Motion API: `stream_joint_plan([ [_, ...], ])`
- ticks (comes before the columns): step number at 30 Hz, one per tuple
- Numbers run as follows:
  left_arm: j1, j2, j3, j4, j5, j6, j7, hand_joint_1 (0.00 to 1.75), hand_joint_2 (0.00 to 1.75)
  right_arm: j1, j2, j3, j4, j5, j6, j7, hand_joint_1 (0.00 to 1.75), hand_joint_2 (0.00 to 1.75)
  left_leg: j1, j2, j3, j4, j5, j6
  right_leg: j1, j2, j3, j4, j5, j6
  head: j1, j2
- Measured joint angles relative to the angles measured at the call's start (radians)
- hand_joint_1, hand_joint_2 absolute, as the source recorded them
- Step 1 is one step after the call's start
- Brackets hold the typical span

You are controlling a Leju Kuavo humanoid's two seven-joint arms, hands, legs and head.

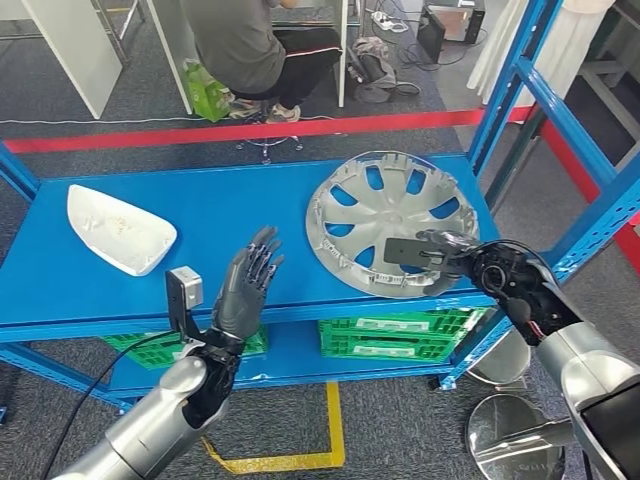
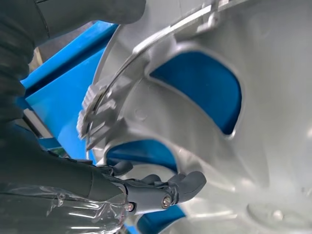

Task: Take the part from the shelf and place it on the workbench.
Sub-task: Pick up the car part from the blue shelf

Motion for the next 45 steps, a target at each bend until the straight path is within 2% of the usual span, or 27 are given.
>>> stream_joint_plan([
  [15, -0.01, -0.003, -0.001, 0.017, 0.007, -0.001, -0.017, 0.0, 0.0, -0.029, 0.047, 0.044, 0.082, 0.038, 0.037, -0.062, 0.0, 1.75, 0.0, 0.0, 0.001, 0.0, 0.0, 0.0, 0.0, 0.001, 0.001, 0.0, 0.0, 0.0, 0.001, 0.0],
  [20, -0.01, -0.003, -0.001, 0.019, 0.01, 0.005, -0.022, 0.0, 0.0, -0.028, 0.08, 0.054, 0.1, 0.037, 0.033, -0.078, 0.0, 1.75, 0.0, 0.002, 0.002, 0.0, 0.0, -0.001, 0.001, 0.004, 0.001, 0.0, 0.0, 0.0, 0.001, 0.0],
  [26, -0.009, 0.0, 0.001, 0.019, 0.016, 0.017, -0.03, 0.0, 0.0, -0.022, 0.127, 0.063, 0.119, 0.008, 0.007, -0.071, 0.0, 1.75, 0.0, 0.003, 0.006, -0.001, 0.0, -0.001, 0.002, 0.004, 0.003, 0.0, 0.0, -0.001, 0.0, 0.0],
  [32, -0.007, 0.003, 0.004, 0.019, 0.019, 0.022, -0.031, 0.0, 0.0, -0.02, 0.148, 0.063, 0.133, -0.049, -0.004, -0.065, 0.0, 1.75, 0.003, 0.003, 0.008, -0.001, 0.0, -0.001, 0.003, 0.004, 0.005, 0.0, 0.0, -0.001, 0.0, 0.0],
  [33, -0.007, 0.004, 0.004, 0.019, 0.019, 0.022, -0.031, 0.0, 0.0, -0.02, 0.151, 0.063, 0.135, -0.054, -0.007, -0.065, 0.25, 1.75, 0.003, 0.003, 0.008, -0.001, 0.0, -0.001, 0.003, 0.004, 0.006, 0.0, 0.0, -0.001, 0.001, 0.0],
  [36, -0.006, 0.005, 0.005, 0.019, 0.019, 0.023, -0.031, 0.0, 0.0, -0.019, 0.157, 0.063, 0.142, -0.068, -0.014, -0.058, 1.55, 1.75, 0.003, 0.003, 0.009, -0.001, 0.0, -0.001, 0.003, 0.004, 0.007, 0.0, 0.0, -0.001, 0.001, 0.0],
  [37, -0.006, 0.005, 0.005, 0.019, 0.019, 0.023, -0.031, 0.0, 0.0, -0.019, 0.158, 0.061, 0.144, -0.076, -0.017, -0.053, 1.75, 1.75, 0.003, 0.003, 0.01, -0.001, 0.0, -0.001, 0.003, 0.004, 0.007, 0.0, 0.0, -0.001, 0.001, 0.0],
  [45, -0.006, 0.008, 0.006, 0.019, 0.013, 0.025, -0.031, 0.0, 0.0, -0.01, 0.163, 0.044, 0.149, -0.107, -0.041, -0.037, 1.75, 1.75, 0.003, 0.003, 0.011, -0.001, 0.0, -0.001, 0.004, 0.005, 0.008, 0.0, 0.0, -0.001, 0.001, 0.0],
])
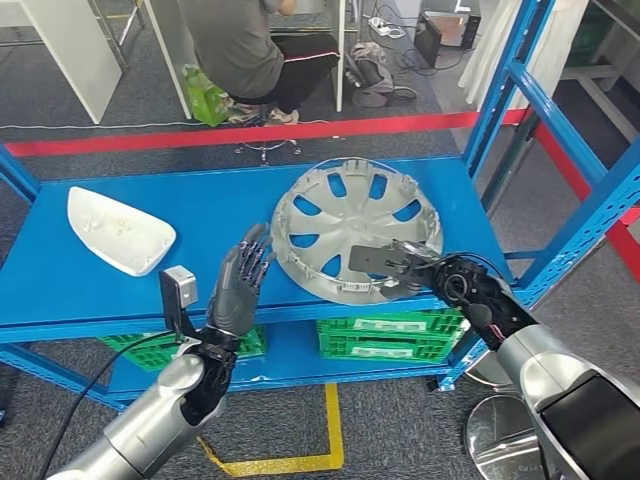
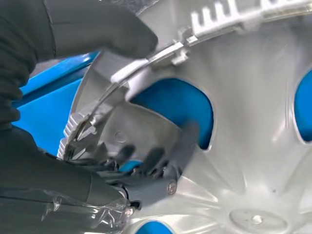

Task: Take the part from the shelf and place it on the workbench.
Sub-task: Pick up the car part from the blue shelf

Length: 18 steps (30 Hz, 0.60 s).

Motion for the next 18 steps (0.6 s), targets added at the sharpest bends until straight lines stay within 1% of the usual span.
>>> stream_joint_plan([
  [18, 0.001, 0.001, 0.012, 0.0, -0.005, 0.0, 0.0, 0.0, 0.0, 0.001, 0.001, -0.037, 0.0, -0.068, -0.002, 0.021, 1.75, 1.75, 0.001, -0.001, 0.0, 0.0, 0.0, -0.001, 0.0, -0.001, 0.0, 0.0, 0.0, 0.0, 0.0, 0.0],
])
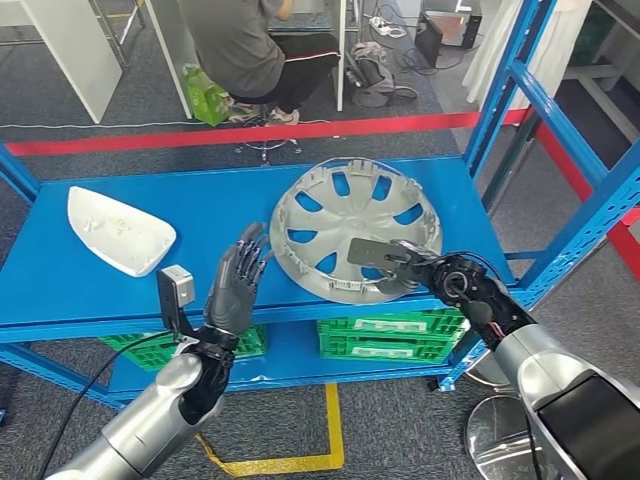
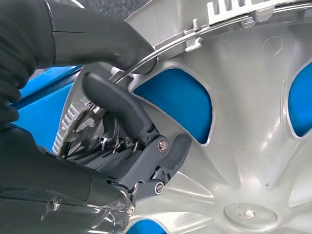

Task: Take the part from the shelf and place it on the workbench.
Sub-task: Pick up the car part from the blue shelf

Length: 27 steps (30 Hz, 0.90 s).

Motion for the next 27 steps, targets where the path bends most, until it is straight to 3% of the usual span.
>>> stream_joint_plan([
  [9, 0.005, 0.001, 0.012, 0.0, -0.001, 0.0, 0.0, 0.0, 0.0, -0.011, 0.0, -0.03, 0.0, -0.061, 0.005, 0.008, 1.75, 1.75, 0.0, 0.0, 0.0, 0.0, 0.0, 0.0, 0.0, -0.001, 0.0, 0.0, 0.0, 0.0, 0.0, 0.0],
  [27, 0.03, 0.004, 0.023, -0.002, -0.008, 0.006, 0.0, 0.0, 0.0, -0.063, 0.0, -0.173, -0.101, -0.33, -0.011, 0.037, 1.75, 1.75, 0.0, -0.002, -0.003, 0.001, 0.0, 0.0, 0.0, -0.002, -0.001, 0.0, 0.0, 0.0, 0.0, 0.0],
])
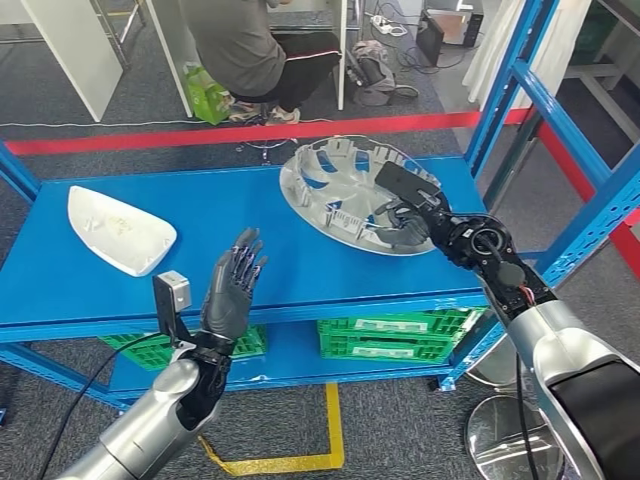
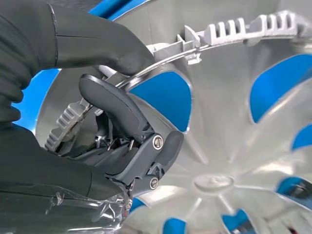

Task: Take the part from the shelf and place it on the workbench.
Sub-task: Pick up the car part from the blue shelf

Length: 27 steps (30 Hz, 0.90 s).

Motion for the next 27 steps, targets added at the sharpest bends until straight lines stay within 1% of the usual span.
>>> stream_joint_plan([
  [9, 0.0, 0.0, 0.006, 0.0, -0.012, -0.009, -0.002, 0.0, 0.0, 0.006, -0.005, -0.039, -0.095, -0.119, -0.029, 0.035, 1.75, 1.75, 0.0, 0.001, 0.0, 0.0, 0.0, 0.0, 0.0, 0.001, -0.002, 0.0, 0.0, 0.0, -0.001, 0.0],
  [21, 0.0, 0.0, 0.007, 0.0, -0.013, -0.019, -0.012, 0.0, 0.0, 0.002, -0.017, -0.088, -0.159, -0.212, -0.072, 0.016, 1.75, 1.75, 0.0, 0.001, -0.001, 0.0, 0.0, 0.0, 0.0, 0.001, -0.001, 0.0, 0.0, 0.0, 0.0, 0.0],
  [25, 0.0, 0.0, 0.007, 0.0, -0.013, -0.022, -0.015, 0.0, 0.0, -0.003, -0.024, -0.104, -0.18, -0.233, -0.079, 0.022, 1.75, 1.75, 0.0, 0.001, 0.0, 0.0, 0.0, 0.0, 0.0, 0.001, -0.001, 0.0, 0.0, 0.0, 0.0, 0.0],
  [27, 0.0, 0.0, 0.007, 0.0, -0.014, -0.027, -0.018, 0.0, 0.0, -0.003, -0.029, -0.11, -0.191, -0.238, -0.084, 0.032, 0.89, 1.75, 0.0, 0.001, 0.0, 0.0, 0.0, 0.0, 0.0, 0.001, -0.002, 0.0, 0.0, 0.0, 0.0, 0.0],
])
